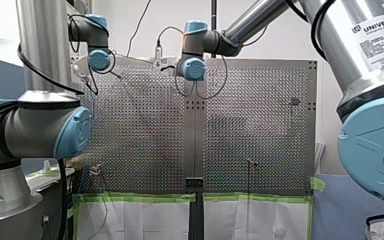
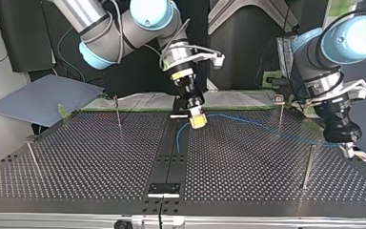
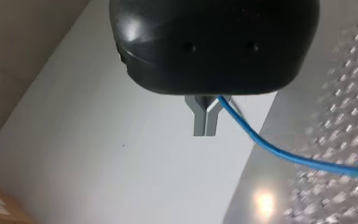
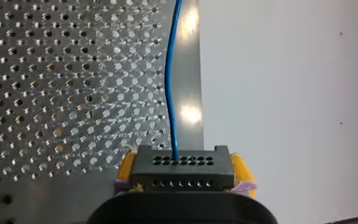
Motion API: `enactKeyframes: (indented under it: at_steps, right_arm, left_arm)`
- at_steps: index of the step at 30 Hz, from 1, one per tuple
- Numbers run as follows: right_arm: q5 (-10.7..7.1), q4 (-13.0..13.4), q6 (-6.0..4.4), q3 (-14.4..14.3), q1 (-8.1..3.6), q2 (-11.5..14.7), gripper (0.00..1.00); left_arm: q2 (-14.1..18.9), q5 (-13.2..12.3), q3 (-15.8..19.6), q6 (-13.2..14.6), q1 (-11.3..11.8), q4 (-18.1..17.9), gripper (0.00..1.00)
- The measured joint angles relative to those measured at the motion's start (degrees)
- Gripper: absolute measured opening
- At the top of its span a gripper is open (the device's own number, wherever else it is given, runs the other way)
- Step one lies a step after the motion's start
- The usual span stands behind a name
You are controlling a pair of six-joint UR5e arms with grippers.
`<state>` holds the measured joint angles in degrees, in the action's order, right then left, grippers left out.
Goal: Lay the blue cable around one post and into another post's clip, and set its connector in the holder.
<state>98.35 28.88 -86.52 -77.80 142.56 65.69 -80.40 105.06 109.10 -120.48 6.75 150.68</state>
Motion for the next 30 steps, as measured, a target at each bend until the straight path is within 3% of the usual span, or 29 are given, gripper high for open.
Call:
enactKeyframes:
  at_steps: [11, 30]
  right_arm:
    - [-0.47, -2.11, -0.41, 5.36, 0.11, -3.56, 0.00]
    - [-0.74, -4.25, -0.68, 14.23, -0.50, -7.25, 0.00]
  left_arm:
    - [-1.88, -2.21, -3.89, -0.64, 2.14, 0.04, 0.00]
    - [-8.49, -5.03, -5.99, -1.15, 4.68, -1.26, 0.00]
